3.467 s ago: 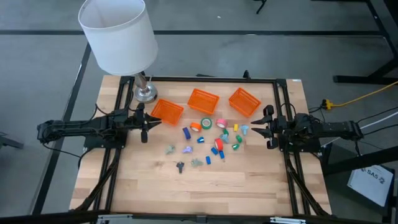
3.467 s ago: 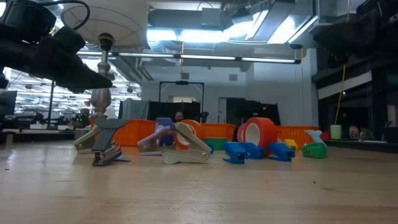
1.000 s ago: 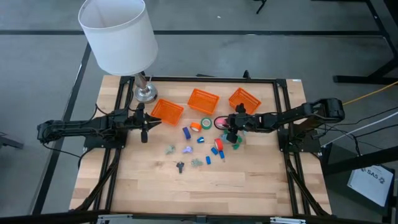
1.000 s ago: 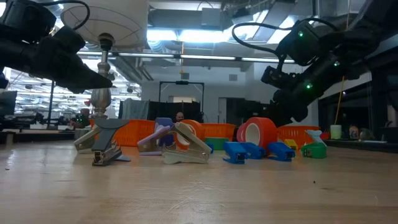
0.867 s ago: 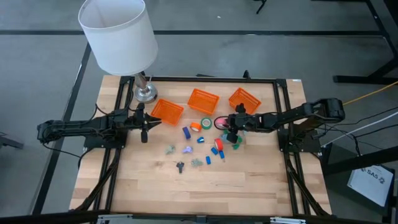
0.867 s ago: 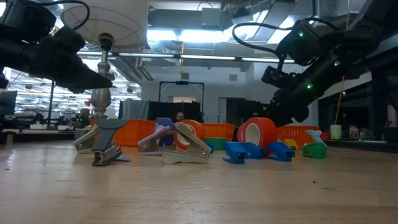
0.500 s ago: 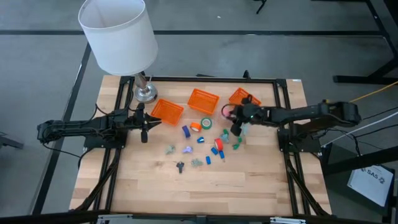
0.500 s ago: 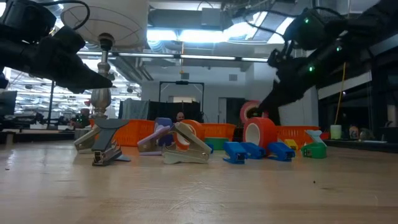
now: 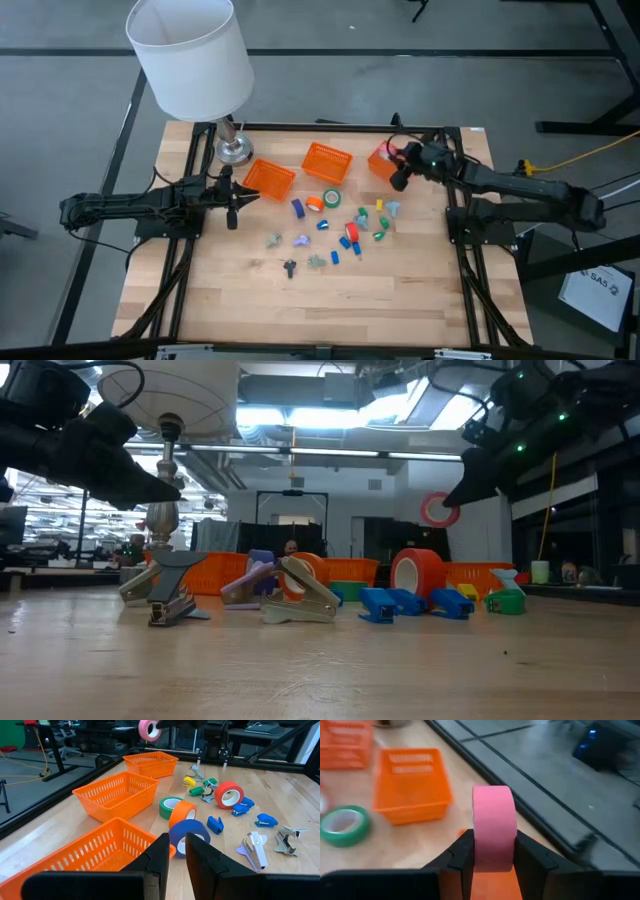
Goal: Pick and place Stapler, Stapler remover, tape
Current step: Put the pink tape into the right orange bin, then put the green tape into the right orange bin
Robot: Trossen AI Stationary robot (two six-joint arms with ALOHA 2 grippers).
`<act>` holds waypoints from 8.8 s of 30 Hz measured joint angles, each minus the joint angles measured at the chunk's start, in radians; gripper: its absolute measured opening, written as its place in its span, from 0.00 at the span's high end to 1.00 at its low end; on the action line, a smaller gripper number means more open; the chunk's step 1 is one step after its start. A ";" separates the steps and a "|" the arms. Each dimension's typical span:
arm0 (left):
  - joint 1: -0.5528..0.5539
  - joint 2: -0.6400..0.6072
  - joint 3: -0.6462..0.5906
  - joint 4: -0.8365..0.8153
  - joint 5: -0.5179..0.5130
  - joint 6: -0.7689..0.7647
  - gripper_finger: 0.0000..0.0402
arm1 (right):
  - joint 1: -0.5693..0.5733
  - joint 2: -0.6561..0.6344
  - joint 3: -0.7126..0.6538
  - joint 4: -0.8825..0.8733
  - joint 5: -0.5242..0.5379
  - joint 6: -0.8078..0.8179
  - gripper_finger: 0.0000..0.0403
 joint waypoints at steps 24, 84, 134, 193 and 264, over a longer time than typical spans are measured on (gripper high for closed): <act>0.000 0.000 0.000 0.000 0.000 0.000 0.85 | -0.226 0.409 0.000 0.136 -0.103 0.010 0.71; 0.000 0.000 0.000 0.000 0.000 0.000 0.85 | 0.054 0.428 0.254 -0.026 -0.504 -0.224 0.34; 0.000 0.000 0.000 0.000 0.000 0.000 0.85 | 0.345 0.984 0.626 -0.117 -0.228 -0.279 0.61; 0.000 0.000 0.000 0.000 0.000 0.000 0.85 | 0.201 0.741 0.615 -0.121 -0.950 -0.204 0.89; -0.103 0.930 0.652 0.183 0.170 0.586 0.50 | 0.280 0.730 0.610 0.167 -1.044 -0.174 0.89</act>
